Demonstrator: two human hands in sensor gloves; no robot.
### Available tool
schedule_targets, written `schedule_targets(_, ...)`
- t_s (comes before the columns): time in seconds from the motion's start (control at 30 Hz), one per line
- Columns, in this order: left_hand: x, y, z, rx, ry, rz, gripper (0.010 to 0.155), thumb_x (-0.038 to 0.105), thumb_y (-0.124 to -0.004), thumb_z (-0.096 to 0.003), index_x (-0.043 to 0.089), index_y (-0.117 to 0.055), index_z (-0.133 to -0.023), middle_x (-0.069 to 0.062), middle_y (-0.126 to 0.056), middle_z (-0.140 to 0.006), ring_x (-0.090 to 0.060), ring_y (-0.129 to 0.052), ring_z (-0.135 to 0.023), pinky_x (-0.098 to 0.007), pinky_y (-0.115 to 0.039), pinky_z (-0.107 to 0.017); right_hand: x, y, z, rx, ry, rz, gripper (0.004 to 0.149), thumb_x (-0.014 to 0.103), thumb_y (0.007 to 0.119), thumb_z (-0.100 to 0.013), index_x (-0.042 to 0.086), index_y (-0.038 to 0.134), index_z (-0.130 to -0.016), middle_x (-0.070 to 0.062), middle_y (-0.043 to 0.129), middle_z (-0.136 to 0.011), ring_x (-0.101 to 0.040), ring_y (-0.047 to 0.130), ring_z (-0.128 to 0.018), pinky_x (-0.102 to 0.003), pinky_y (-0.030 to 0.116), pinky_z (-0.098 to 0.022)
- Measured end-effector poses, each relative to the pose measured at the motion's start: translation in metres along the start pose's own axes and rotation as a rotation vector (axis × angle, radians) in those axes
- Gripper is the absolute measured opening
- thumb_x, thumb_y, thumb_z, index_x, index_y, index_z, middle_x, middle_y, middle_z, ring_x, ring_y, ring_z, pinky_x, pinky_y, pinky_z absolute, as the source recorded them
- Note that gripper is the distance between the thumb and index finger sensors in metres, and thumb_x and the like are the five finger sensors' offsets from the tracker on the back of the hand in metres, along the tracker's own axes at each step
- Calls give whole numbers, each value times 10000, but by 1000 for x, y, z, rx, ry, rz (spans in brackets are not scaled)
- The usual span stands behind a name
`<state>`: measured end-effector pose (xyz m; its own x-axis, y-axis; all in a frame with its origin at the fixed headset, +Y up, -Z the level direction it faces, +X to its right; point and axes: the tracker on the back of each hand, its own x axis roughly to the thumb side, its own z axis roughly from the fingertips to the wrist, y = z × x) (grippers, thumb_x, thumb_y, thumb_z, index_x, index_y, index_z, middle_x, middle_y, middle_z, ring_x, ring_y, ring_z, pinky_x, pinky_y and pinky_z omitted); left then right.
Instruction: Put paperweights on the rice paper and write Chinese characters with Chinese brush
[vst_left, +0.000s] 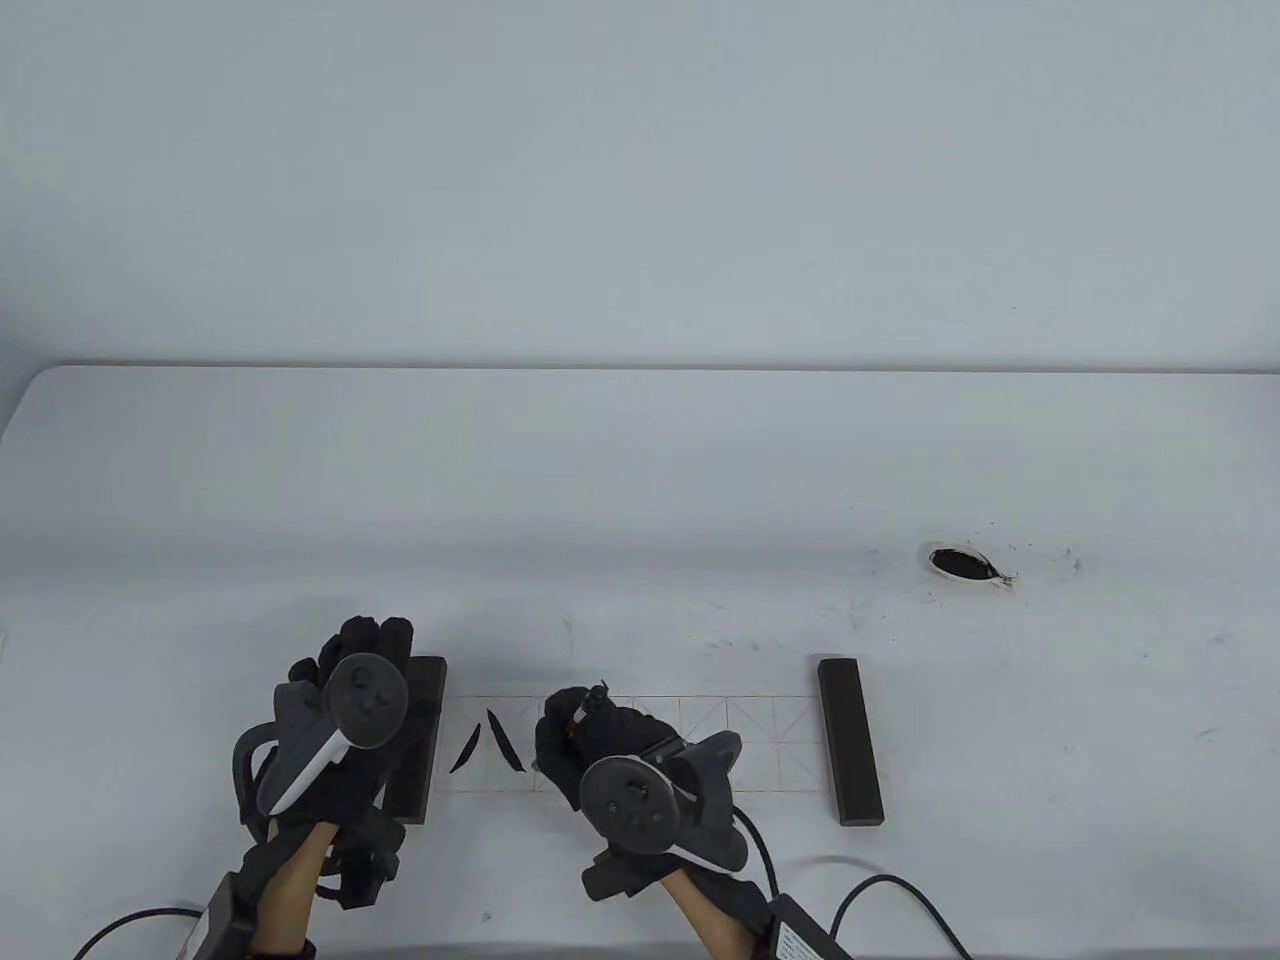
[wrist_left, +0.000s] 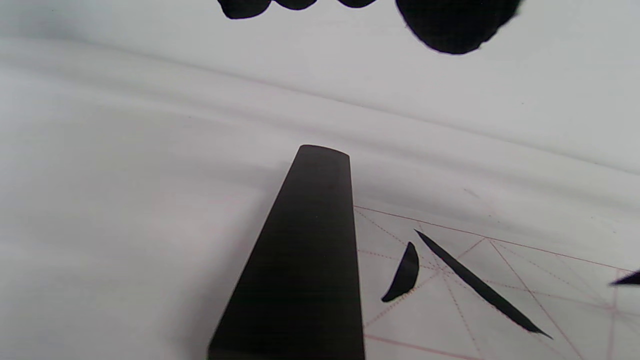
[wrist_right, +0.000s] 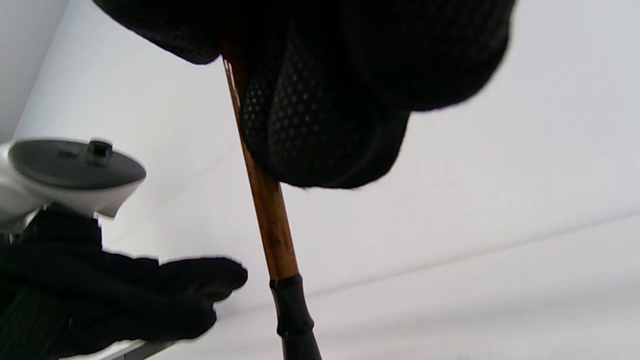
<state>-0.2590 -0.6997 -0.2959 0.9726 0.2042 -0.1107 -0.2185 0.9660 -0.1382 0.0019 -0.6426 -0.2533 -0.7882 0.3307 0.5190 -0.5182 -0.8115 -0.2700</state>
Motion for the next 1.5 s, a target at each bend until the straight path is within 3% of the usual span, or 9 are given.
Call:
schedule_targets(0.13, 0, 0, 0, 6, 0, 0, 837, 553, -594, -517, 364, -142, -1196, -58, -153, -1287, -353, -259, -1224, -515, -157, -869, -11, -12, 2, 14, 13, 1, 425, 378, 649, -551, 61, 767, -809, -140, 967, -604, -225, 1010, -388, -307, 859, -260)
schedule_targets(0.3, 1, -1, 0, 5, -3, -8, 838, 553, -594, -517, 361, -144, -1197, -58, -154, -1287, -351, -260, -1224, -515, -159, -869, -32, 2, 17, -50, 20, 58, 434, 379, 648, -552, 64, 737, -836, -139, 956, -640, -221, 1010, -421, -305, 864, -278)
schedule_targets(0.43, 1, -2, 0, -1, -1, -10, 835, 553, -593, -518, 362, -144, -1196, -56, -153, -1288, -350, -260, -1224, -514, -158, -869, -38, 10, 21, -32, 21, 69, 434, 378, 653, -551, 67, 739, -841, -139, 956, -651, -223, 1013, -434, -309, 868, -287)
schedule_targets(0.87, 2, -3, 0, -6, -6, -19, 836, 553, -594, -517, 360, -146, -1197, -60, -157, -1287, -354, -261, -1224, -516, -161, -868, -40, 21, 22, 19, 20, 92, 443, 372, 662, -555, 64, 724, -868, -144, 947, -696, -231, 1014, -486, -325, 872, -321)
schedule_targets(1.5, 3, -4, -1, -10, -7, -22, 833, 551, -595, -517, 358, -156, -1198, -62, -162, -1287, -356, -265, -1222, -517, -164, -867, -37, 20, 20, 91, 36, 133, 432, 370, 664, -557, 63, 746, -849, -145, 959, -674, -233, 1019, -469, -324, 873, -310)
